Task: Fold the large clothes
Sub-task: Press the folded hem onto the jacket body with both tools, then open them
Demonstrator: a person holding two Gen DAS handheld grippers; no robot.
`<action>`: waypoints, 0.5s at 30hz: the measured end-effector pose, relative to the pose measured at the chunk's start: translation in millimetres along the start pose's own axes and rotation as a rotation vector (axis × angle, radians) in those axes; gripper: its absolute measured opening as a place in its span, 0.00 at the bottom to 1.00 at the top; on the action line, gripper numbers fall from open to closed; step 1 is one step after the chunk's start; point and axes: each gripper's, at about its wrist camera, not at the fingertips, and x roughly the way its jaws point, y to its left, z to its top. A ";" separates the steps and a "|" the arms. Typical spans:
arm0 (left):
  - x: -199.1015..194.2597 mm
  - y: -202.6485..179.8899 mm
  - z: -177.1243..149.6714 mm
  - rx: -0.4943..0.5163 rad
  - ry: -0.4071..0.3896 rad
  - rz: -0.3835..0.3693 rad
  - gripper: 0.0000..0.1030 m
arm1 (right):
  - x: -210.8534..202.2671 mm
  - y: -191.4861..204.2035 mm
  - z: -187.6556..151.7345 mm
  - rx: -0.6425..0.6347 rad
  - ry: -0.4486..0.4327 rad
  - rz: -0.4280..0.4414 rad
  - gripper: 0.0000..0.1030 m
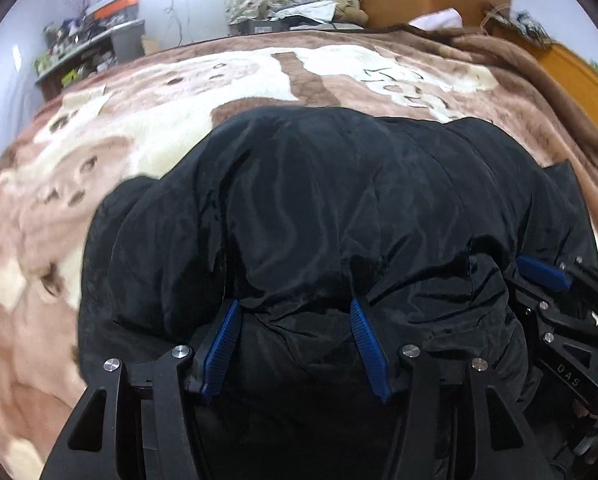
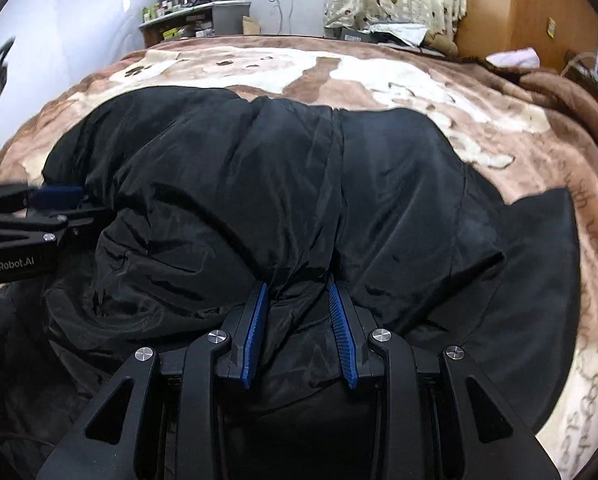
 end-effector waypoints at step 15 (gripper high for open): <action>-63.9 22.0 14.4 -0.035 -0.120 0.049 0.63 | -67.5 13.3 16.3 0.030 -0.145 0.058 0.48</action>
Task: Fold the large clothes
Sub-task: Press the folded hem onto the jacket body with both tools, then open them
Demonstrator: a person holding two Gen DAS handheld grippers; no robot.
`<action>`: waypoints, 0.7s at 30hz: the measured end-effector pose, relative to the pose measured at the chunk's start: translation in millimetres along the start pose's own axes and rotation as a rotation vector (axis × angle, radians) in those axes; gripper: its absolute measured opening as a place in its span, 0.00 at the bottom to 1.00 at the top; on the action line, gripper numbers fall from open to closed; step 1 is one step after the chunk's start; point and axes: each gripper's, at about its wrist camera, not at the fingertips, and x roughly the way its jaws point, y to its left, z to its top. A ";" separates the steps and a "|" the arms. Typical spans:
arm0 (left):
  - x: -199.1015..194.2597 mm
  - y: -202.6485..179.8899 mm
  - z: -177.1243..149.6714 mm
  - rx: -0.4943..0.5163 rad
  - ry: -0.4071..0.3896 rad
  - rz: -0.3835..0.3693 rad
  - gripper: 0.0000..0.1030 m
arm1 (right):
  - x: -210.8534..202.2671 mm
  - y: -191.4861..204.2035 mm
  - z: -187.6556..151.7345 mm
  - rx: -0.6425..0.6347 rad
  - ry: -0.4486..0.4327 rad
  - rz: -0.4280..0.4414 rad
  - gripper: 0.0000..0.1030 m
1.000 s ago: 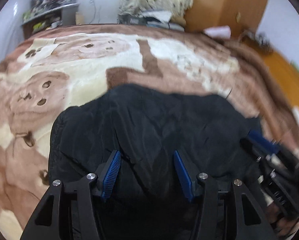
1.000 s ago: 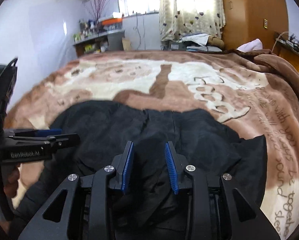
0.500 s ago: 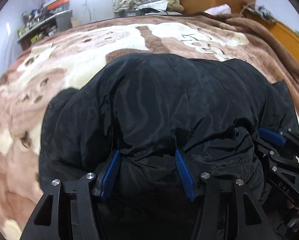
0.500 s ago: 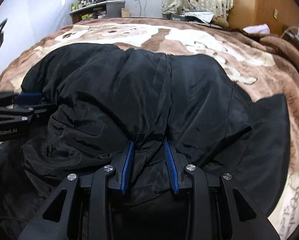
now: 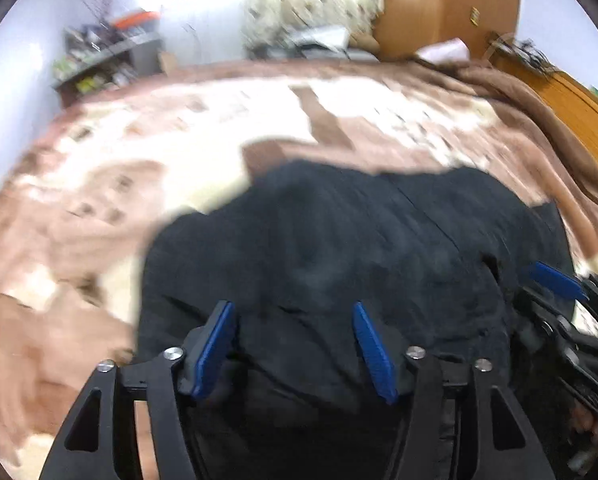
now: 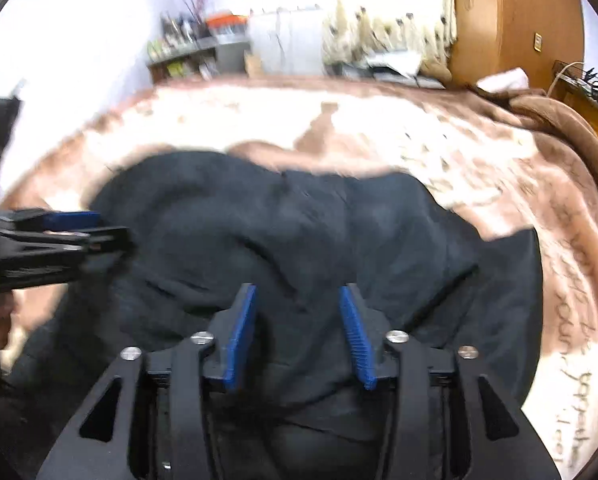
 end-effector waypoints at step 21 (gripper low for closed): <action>44.5 28.4 -14.0 -0.134 0.130 0.013 0.81 | 66.0 35.4 -31.7 -0.110 0.231 0.079 0.50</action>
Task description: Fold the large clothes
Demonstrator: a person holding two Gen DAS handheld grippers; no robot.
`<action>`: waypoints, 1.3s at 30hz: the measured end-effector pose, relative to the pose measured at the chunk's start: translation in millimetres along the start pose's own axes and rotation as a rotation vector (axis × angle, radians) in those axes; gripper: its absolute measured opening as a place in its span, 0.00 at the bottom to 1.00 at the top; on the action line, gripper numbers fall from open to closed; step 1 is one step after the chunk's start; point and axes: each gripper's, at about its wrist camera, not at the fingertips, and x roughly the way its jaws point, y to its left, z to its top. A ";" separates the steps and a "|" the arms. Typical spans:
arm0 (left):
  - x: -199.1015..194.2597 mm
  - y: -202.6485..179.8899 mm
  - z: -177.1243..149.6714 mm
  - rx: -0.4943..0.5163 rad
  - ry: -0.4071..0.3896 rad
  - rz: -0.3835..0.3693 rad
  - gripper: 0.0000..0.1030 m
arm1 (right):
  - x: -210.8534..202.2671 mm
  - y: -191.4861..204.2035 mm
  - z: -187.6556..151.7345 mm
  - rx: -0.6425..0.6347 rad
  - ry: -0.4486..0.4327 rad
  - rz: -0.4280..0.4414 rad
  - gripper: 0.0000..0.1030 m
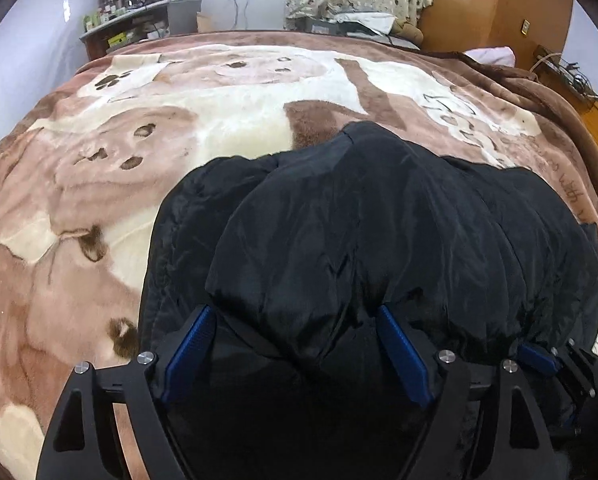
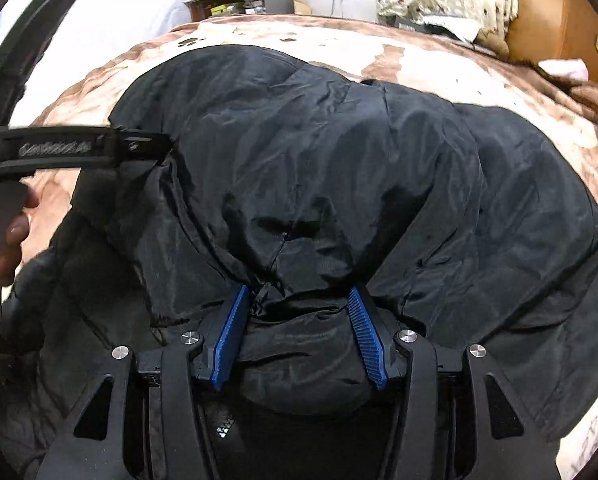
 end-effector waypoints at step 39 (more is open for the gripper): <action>-204.2 98.5 -261.1 -0.109 0.100 -0.116 0.83 | -276.8 -36.5 -271.5 0.425 -0.092 -0.221 0.62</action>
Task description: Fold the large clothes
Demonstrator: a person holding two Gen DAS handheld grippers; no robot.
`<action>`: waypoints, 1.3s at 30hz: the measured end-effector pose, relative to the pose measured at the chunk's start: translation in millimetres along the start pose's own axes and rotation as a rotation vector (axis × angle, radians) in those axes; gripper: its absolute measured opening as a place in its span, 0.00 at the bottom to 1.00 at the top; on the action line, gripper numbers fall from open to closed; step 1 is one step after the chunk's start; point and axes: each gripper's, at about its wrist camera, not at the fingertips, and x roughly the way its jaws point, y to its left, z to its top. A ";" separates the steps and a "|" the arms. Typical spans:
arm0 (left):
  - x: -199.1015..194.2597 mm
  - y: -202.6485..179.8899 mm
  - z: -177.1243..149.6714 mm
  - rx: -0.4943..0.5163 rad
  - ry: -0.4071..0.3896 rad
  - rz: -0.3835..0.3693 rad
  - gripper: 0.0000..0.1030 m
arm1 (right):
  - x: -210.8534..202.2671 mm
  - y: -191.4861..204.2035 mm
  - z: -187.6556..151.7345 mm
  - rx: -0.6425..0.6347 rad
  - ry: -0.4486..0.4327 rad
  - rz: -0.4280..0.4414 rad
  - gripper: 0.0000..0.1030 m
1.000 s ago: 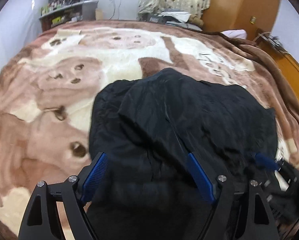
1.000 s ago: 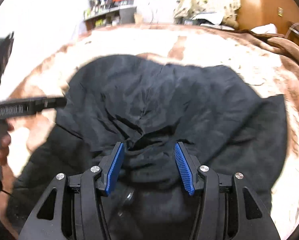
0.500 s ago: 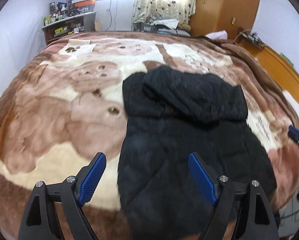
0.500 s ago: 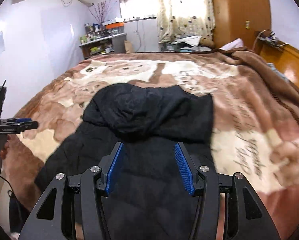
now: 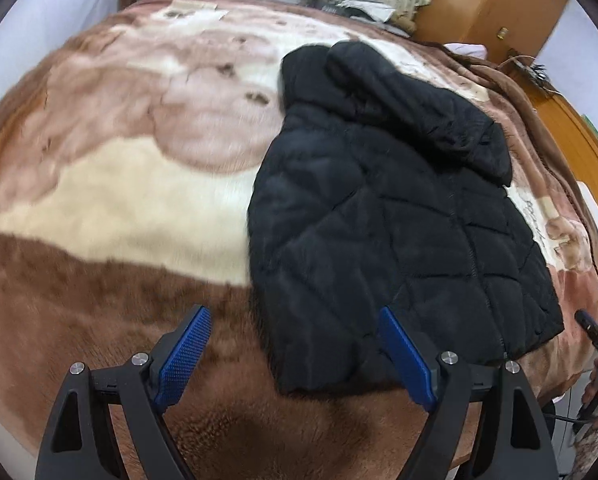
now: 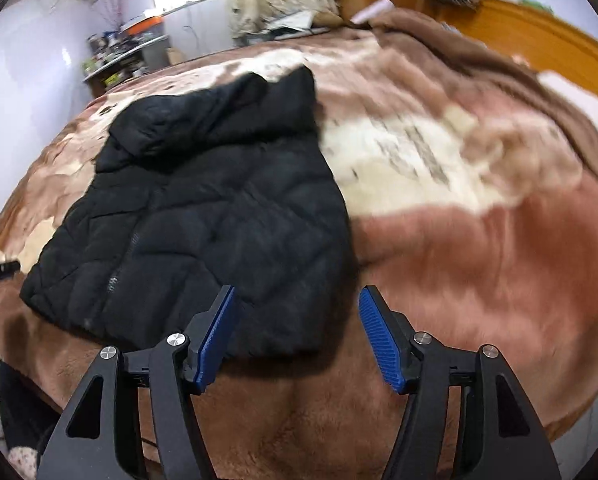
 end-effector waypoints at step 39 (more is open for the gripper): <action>-21.9 -46.4 -9.7 0.043 -0.092 -0.029 0.23 | 0.2 38.9 -3.0 -0.102 -0.022 0.036 0.16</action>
